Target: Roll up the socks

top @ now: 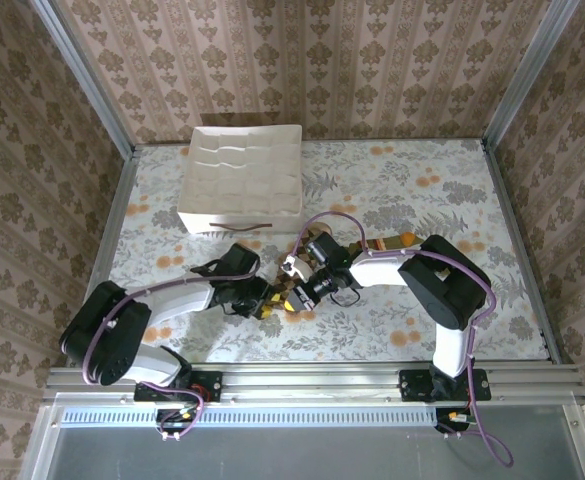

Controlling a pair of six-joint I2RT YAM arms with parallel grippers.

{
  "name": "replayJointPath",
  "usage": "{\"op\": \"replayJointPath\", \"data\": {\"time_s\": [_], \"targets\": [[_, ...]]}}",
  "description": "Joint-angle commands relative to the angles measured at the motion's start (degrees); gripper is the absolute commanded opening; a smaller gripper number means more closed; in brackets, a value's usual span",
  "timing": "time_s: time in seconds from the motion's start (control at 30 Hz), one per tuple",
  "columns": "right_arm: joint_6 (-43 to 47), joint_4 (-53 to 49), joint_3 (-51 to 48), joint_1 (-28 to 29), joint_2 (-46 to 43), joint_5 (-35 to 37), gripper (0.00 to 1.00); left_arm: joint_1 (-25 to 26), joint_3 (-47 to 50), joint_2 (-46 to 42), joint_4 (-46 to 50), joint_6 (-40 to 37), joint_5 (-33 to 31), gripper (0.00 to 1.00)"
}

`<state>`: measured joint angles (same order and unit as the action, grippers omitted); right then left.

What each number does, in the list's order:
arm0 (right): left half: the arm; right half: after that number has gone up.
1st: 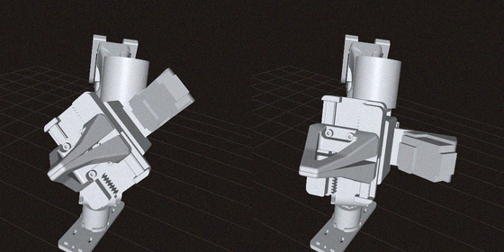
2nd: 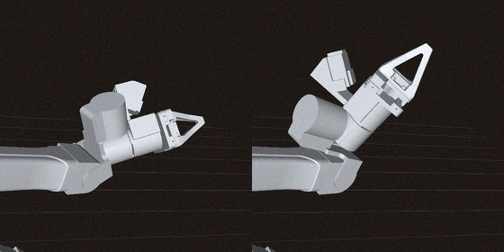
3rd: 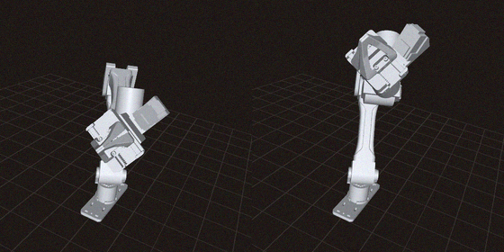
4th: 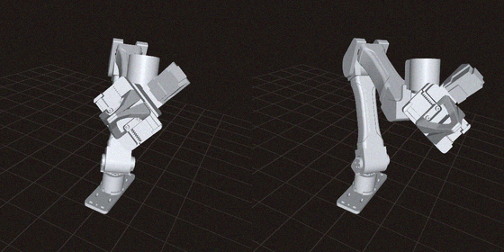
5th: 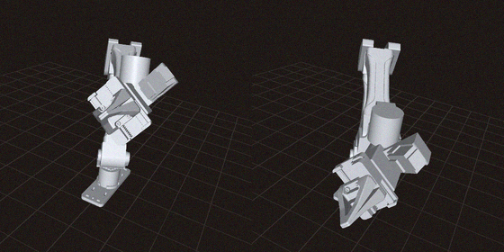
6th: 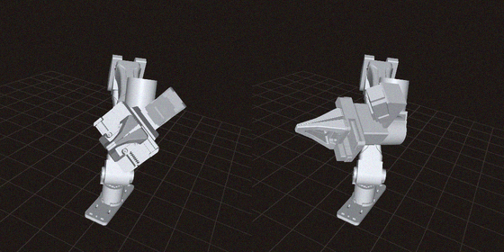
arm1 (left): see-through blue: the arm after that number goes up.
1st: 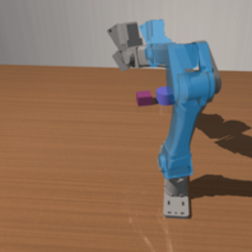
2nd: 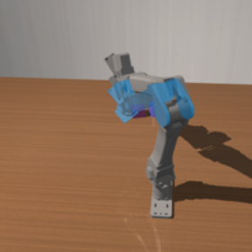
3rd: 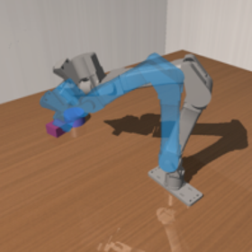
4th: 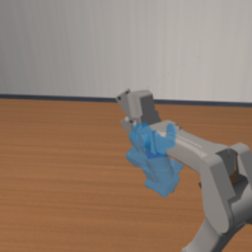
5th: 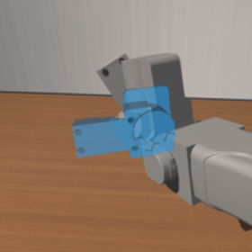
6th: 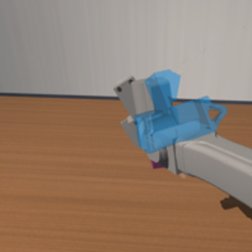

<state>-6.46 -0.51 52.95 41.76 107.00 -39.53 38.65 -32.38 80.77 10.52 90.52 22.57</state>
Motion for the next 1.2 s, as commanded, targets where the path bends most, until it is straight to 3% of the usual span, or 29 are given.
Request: {"op": "replayJointPath", "data": {"time_s": [0.0,0.03,0.1,0.17,0.23,0.33,0.43,0.7,0.97,1.07,1.17], "targets": [[-0.1,-5.8,-1.2,-0.1,2.2,3.6,0.0,0.4,-0.3,1.3,3.1,1.5,-0.7,0.17],[0.4,-5.4,-1.6,0.0,1.3,4.4,0.0,0.3,-0.3,1.5,4.1,2.0,-0.7,0.08],[1.5,-3.5,-3.4,0.4,-1.3,6.4,0.09,0.5,-0.8,1.3,7.1,2.1,-1.1,0.0],[3.4,0.2,-6.6,1.6,-6.9,10.4,0.23,0.7,-1.8,0.3,10.9,2.0,-2.1,0.0],[7.9,3.9,-11.0,4.8,-14.3,19.2,0.36,0.9,-2.7,-0.8,13.9,2.1,-2.9,0.0],[15.4,7.3,-15.4,11.6,-22.3,33.9,0.47,0.9,-4.0,-1.2,17.0,2.7,-2.8,0.0],[21.0,6.2,-15.5,18.1,-24.2,44.2,0.51,0.9,-5.0,-0.5,18.3,2.7,-2.0,0.0],[32.1,9.6,-12.0,28.5,-17.4,58.1,0.54,0.9,-6.9,1.0,19.9,1.0,-1.7,0.0],[34.7,12.2,-8.1,29.4,-9.7,61.7,0.51,1.0,-6.9,1.1,19.4,0.9,-1.4,0.0],[34.4,12.5,-7.1,29.3,-7.6,63.3,0.46,1.0,-6.8,0.8,19.3,0.9,-1.3,0.0],[32.7,12.1,-6.5,29.0,-6.1,63.7,0.31,1.0,-6.3,0.5,18.9,1.0,-1.1,0.0]]}}
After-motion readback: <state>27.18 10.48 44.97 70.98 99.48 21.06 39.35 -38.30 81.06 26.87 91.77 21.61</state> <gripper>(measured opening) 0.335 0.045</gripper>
